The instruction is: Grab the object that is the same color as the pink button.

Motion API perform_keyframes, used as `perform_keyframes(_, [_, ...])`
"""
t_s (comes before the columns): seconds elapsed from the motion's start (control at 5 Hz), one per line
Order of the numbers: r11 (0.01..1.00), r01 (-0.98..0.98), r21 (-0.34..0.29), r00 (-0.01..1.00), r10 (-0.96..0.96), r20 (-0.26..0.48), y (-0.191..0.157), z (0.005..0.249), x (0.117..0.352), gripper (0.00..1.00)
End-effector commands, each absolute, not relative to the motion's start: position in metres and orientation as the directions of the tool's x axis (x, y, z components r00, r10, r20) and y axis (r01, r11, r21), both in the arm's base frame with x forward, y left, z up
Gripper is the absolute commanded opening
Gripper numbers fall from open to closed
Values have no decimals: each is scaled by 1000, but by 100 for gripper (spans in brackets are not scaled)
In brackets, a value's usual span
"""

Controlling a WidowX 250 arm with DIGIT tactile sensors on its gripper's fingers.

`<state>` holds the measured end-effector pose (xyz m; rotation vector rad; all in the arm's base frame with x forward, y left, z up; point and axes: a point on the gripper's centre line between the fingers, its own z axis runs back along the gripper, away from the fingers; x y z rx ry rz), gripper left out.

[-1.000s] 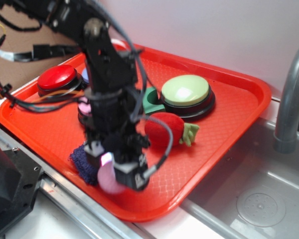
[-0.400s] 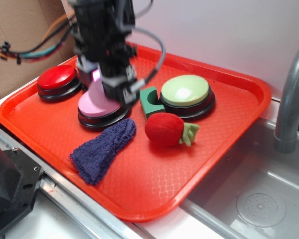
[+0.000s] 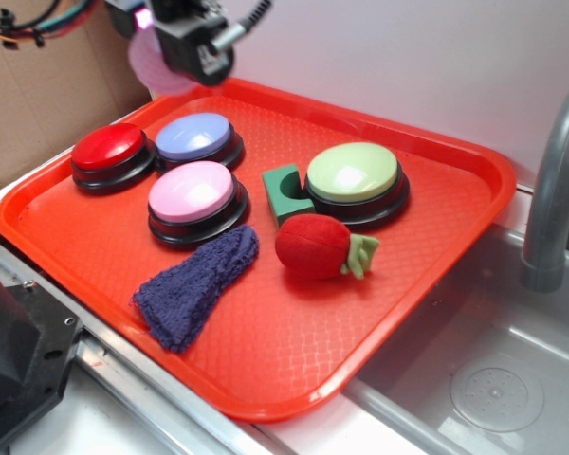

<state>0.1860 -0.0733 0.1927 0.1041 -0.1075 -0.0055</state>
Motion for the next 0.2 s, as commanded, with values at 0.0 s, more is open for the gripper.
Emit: perform_keyframes(0.0, [980, -40, 195, 988, 10, 151, -75, 201, 180, 0])
